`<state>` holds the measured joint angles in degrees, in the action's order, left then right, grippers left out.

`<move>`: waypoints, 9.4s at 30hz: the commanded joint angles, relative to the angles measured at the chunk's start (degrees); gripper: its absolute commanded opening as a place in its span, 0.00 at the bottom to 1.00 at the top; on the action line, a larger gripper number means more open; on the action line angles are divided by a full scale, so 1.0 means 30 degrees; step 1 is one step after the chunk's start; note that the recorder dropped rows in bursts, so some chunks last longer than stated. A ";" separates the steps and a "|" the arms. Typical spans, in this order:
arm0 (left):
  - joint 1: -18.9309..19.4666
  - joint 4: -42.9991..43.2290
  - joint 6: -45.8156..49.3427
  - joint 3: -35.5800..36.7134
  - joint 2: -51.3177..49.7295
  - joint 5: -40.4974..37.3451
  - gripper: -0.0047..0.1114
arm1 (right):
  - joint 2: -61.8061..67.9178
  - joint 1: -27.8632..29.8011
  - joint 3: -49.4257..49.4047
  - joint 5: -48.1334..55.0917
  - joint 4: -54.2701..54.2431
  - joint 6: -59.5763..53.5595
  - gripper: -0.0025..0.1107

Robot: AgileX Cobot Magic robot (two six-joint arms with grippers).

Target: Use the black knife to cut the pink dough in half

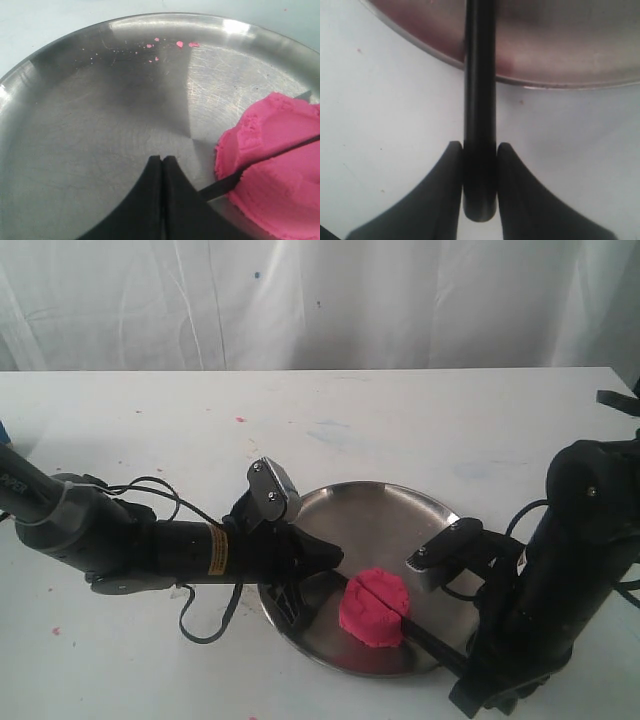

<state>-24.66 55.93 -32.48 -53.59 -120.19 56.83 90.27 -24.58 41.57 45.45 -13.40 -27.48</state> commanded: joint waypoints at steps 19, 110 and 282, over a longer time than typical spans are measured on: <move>-0.0021 0.0656 -0.0188 0.0175 -0.0143 -0.1028 0.04 | 0.0073 -0.0027 0.0095 -0.0090 -0.0021 0.0228 0.02; -0.0021 0.1557 -0.1297 0.0175 -0.0187 -0.2381 0.04 | 0.0641 -0.0027 0.0215 0.0113 -0.0810 0.0222 0.02; 0.1325 -0.1348 -0.0076 0.8941 1.7203 -0.6549 0.04 | 0.3313 0.2626 0.2884 -0.2823 -0.0830 0.4389 0.02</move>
<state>-20.79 51.54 -32.36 -27.18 -69.16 37.05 98.72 -17.15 50.28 38.79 -16.08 -14.10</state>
